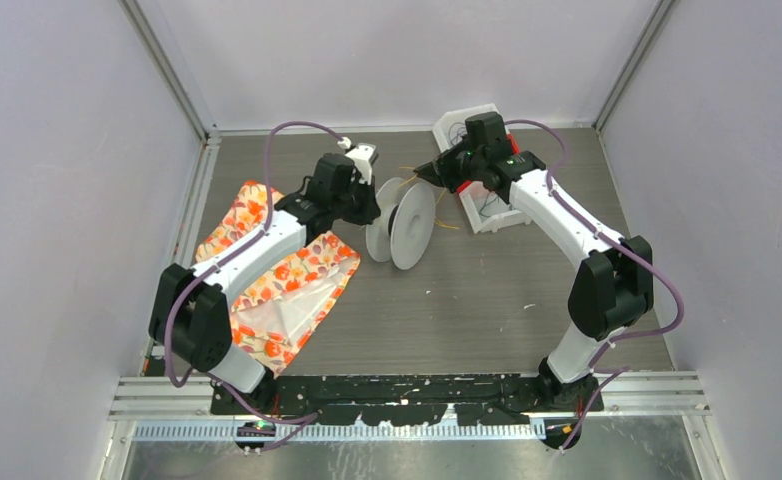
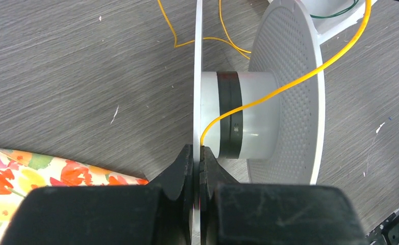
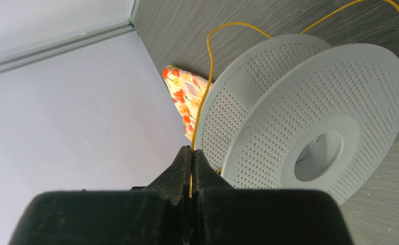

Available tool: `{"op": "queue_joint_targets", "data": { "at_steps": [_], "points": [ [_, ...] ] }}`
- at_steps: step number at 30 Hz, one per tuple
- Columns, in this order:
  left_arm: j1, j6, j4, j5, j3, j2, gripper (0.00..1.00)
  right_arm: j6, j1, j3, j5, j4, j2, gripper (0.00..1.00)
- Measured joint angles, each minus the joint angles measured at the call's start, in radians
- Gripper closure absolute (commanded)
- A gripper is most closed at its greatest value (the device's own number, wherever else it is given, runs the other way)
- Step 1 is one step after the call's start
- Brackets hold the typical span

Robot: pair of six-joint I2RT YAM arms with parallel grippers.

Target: Wrap the cables

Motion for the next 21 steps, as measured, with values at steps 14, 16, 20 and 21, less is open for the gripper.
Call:
{"op": "queue_joint_targets", "data": {
  "at_steps": [14,16,20,21],
  "points": [
    [-0.002,-0.018,-0.006,0.003,0.01,0.035,0.75,0.018,0.0,-0.006,-0.029,0.028,0.0,1.0],
    [-0.003,-0.018,-0.01,0.003,0.011,0.037,0.74,0.023,0.0,-0.006,-0.034,0.031,0.0,0.99],
    [-0.006,-0.018,-0.016,0.003,0.018,0.038,0.71,0.03,0.0,-0.007,-0.042,0.043,0.0,0.99],
    [-0.006,-0.019,-0.017,0.004,0.018,0.038,0.71,0.031,0.0,-0.008,-0.042,0.045,0.0,1.0]
  ]
}}
